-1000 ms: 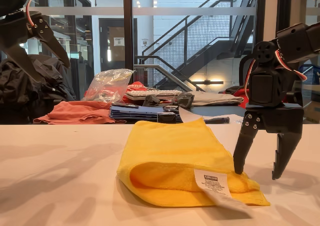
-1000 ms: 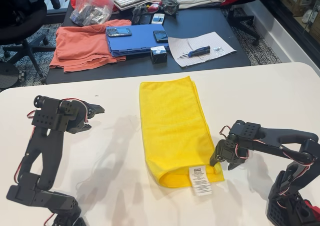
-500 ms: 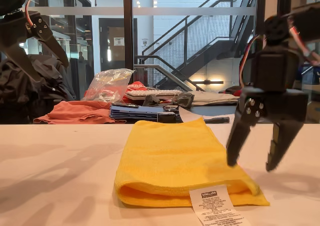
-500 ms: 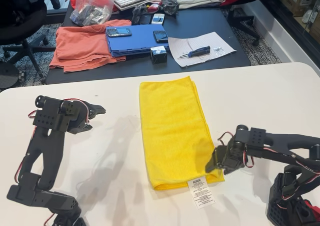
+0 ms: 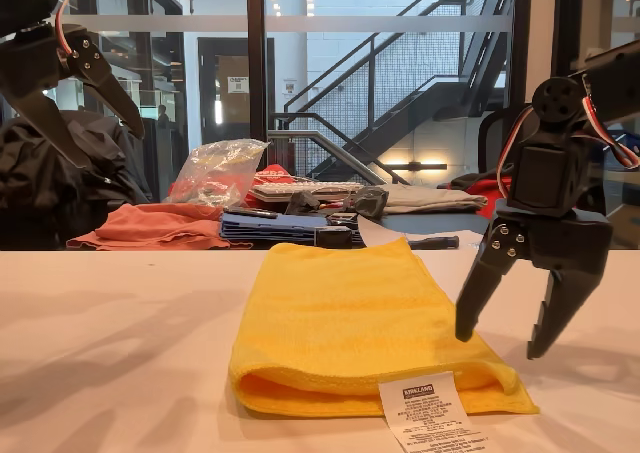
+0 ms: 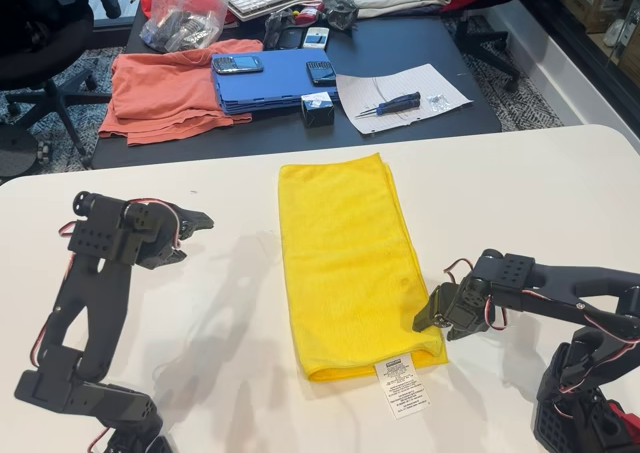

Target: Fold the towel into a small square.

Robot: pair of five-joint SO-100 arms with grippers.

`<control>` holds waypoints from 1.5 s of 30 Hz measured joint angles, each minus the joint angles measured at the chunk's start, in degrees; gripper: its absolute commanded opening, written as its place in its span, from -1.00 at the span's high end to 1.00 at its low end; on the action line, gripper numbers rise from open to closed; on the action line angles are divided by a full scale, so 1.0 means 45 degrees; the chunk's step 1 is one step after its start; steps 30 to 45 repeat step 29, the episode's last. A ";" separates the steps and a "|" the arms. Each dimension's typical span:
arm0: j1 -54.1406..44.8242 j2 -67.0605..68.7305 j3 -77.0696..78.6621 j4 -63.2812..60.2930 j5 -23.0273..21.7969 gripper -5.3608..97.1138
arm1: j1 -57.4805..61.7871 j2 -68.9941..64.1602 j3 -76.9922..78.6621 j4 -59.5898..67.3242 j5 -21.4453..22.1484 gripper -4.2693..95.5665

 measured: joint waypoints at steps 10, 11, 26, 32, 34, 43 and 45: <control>0.0000 0.0000 0.0430 -0.0176 0.0020 0.44 | 0.0234 0.0000 0.0000 0.0000 -0.0039 0.38; -0.0117 0.0000 0.0430 -0.0293 -0.0059 0.44 | 0.0176 0.0000 0.0000 0.0000 0.0000 0.38; -0.1152 -0.0234 0.0371 -0.0430 0.0059 0.44 | 0.0000 0.0000 0.0000 0.0000 0.0000 0.38; -0.0977 -0.1055 0.0371 -0.0898 0.0117 0.44 | 0.0215 0.0000 0.0000 0.0000 -0.0039 0.38; -0.0977 -0.1055 0.0371 -0.0898 0.0117 0.44 | 0.0215 0.0000 0.0000 0.0000 -0.0039 0.38; -0.0977 -0.1055 0.0371 -0.0898 0.0117 0.44 | 0.0215 0.0000 0.0000 0.0000 -0.0039 0.38; -0.0977 -0.1055 0.0371 -0.0898 0.0117 0.44 | 0.0215 0.0000 0.0000 0.0000 -0.0039 0.38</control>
